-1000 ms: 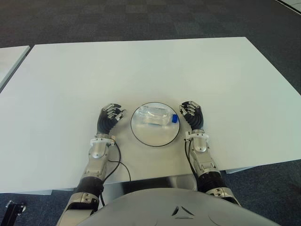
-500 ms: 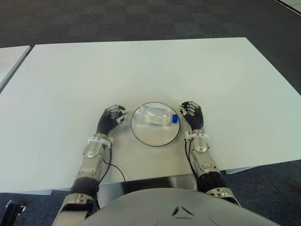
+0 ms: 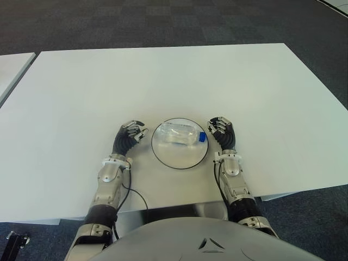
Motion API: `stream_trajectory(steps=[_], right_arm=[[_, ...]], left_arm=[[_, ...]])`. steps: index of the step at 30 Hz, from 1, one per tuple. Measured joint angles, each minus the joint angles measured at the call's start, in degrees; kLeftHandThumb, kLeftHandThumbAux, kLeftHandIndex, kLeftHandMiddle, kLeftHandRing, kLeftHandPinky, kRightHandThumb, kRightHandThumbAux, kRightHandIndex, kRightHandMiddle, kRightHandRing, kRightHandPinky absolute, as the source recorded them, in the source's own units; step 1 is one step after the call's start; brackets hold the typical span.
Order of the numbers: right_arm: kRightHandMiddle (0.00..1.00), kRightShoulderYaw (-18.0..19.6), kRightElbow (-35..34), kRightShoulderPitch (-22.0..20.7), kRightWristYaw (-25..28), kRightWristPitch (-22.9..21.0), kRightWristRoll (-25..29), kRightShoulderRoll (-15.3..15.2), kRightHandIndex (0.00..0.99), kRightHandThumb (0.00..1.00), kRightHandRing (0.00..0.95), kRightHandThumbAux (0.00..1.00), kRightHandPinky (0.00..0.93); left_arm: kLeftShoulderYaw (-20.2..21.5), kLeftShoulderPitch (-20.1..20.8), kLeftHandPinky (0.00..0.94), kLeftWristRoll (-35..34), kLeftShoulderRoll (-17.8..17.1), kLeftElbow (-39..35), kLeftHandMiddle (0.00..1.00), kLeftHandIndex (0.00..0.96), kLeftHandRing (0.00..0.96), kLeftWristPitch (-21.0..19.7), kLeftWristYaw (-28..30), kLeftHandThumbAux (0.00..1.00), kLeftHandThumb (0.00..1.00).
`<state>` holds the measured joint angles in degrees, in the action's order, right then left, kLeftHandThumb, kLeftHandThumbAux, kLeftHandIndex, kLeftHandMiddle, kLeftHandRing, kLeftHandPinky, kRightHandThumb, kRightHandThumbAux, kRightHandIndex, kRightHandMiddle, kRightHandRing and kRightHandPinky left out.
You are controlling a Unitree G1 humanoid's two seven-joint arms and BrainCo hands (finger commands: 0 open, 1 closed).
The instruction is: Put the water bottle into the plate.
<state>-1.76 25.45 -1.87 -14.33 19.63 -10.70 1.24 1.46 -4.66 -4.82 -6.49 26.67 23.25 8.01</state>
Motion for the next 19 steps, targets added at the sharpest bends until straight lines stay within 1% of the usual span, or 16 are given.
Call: stream_trajectory(steps=[14, 17, 18, 19], right_arm=[[0.582, 0.0, -0.04, 0.0, 0.29, -0.01, -0.04, -0.06, 0.427, 0.705, 0.588, 0.727, 0.585], [0.581, 0.0, -0.16, 0.03, 0.3, -0.03, -0.06, -0.11, 0.427, 0.705, 0.589, 0.728, 0.588], [0.58, 0.01, -0.44, 0.24, 0.37, -0.04, -0.08, -0.23, 0.427, 0.704, 0.59, 0.728, 0.588], [0.578, 0.0, -0.47, 0.25, 0.37, -0.04, -0.09, -0.24, 0.427, 0.704, 0.588, 0.728, 0.585]], left_arm=[[0.02, -0.8, 0.748, 1.48, 1.59, -1.96, 0.741, 0.437, 0.742, -1.44, -2.91, 0.716, 0.704], [0.05, -0.94, 0.737, 1.55, 2.11, -2.25, 0.735, 0.437, 0.737, -1.48, -3.79, 0.717, 0.703], [-0.01, -1.24, 0.733, 2.14, 2.93, -3.18, 0.731, 0.436, 0.734, -1.84, -5.29, 0.717, 0.702], [-0.03, -1.26, 0.735, 2.21, 2.95, -3.28, 0.73, 0.436, 0.734, -1.85, -5.34, 0.718, 0.702]])
